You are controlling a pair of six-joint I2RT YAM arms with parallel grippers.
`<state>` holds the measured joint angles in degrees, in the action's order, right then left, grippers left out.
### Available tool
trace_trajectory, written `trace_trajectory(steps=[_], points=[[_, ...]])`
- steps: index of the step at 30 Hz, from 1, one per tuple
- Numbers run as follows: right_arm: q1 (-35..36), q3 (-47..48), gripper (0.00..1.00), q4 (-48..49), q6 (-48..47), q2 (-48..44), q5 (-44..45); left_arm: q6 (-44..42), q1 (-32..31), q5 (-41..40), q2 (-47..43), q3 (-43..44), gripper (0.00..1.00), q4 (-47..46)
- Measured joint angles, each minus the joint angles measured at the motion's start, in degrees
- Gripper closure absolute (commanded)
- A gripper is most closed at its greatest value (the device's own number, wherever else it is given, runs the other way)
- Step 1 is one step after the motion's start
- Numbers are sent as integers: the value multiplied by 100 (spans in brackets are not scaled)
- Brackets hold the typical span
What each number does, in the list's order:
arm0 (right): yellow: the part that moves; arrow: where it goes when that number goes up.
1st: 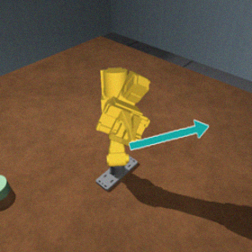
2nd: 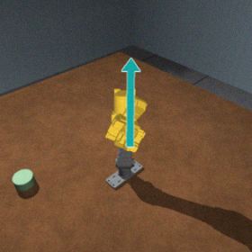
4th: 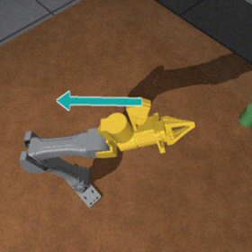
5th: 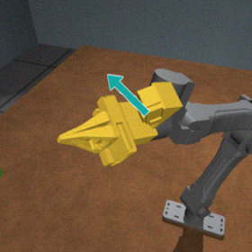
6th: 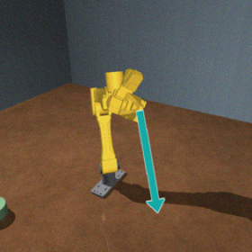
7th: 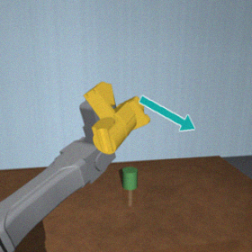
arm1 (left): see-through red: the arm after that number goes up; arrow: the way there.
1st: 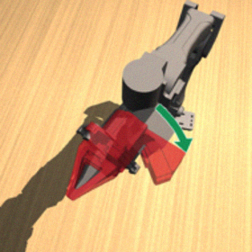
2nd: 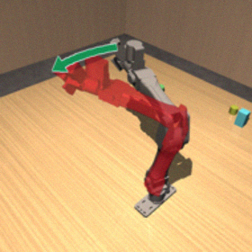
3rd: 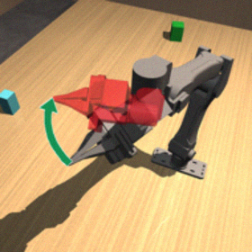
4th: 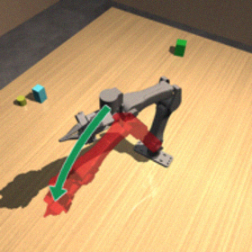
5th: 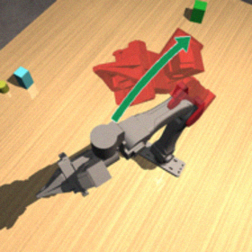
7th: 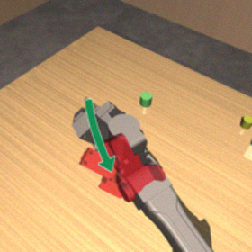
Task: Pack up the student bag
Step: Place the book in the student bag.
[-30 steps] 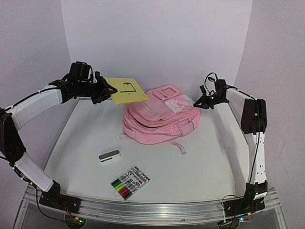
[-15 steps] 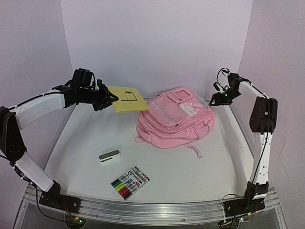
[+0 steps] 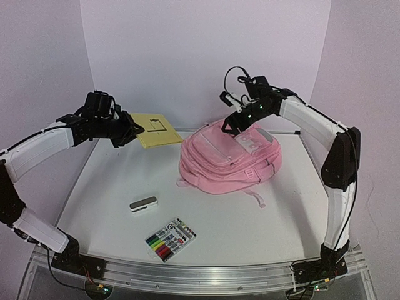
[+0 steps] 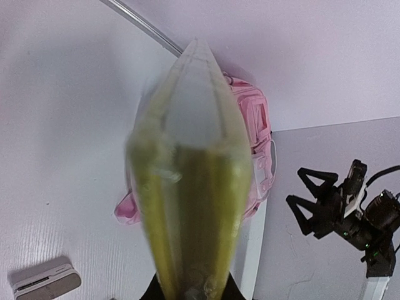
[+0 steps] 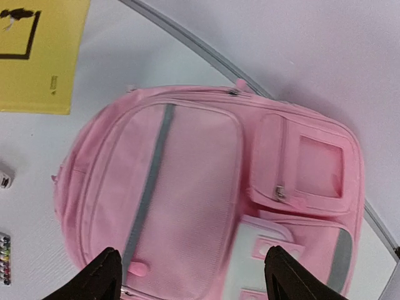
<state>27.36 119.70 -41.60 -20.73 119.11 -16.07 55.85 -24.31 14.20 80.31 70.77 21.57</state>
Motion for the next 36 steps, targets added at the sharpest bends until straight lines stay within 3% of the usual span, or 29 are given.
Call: trace_trajectory(steps=[10,17,19,24,31,36], points=[[967,-56,29,20,134,549,525,146,0,-645,-606,-393,100,293],[1272,-55,37,47,120,1278,1026,247,0,-792,-844,-617,100,301],[1289,-55,47,97,102,1371,1170,270,0,-814,-919,-684,100,302],[1356,-33,97,175,108,1407,1600,285,0,-835,-1014,-803,100,295],[1381,-33,100,148,149,1348,1804,331,0,-763,-1016,-947,100,231],[1250,-35,100,28,286,900,1437,431,0,-512,-1018,-1313,100,-40]])
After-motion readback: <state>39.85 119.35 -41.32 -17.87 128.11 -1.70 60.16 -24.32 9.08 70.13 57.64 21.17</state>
